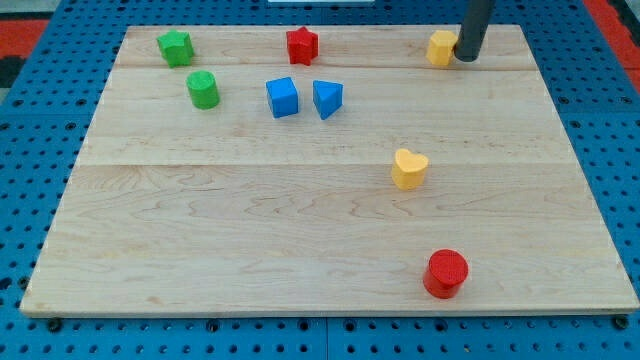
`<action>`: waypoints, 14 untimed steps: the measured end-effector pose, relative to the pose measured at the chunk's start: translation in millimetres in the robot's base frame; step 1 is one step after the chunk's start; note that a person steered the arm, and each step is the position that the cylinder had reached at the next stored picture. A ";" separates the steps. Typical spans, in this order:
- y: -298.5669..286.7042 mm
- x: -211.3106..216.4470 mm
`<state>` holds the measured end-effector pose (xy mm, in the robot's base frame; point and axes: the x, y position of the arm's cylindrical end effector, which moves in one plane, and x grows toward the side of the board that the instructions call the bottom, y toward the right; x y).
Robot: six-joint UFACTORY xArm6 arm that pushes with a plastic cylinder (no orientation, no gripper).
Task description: Move the blue triangle down a bit
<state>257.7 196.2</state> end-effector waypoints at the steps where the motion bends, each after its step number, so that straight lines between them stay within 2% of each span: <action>1: -1.9 0.0; 3: -34.0 0.0; 6: -99.2 39.5; 7: -167.6 40.6; 8: -189.6 77.4; 9: -172.8 119.5; 11: -260.1 148.7; 12: -241.9 142.6; 14: -257.6 137.4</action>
<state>395.2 -61.4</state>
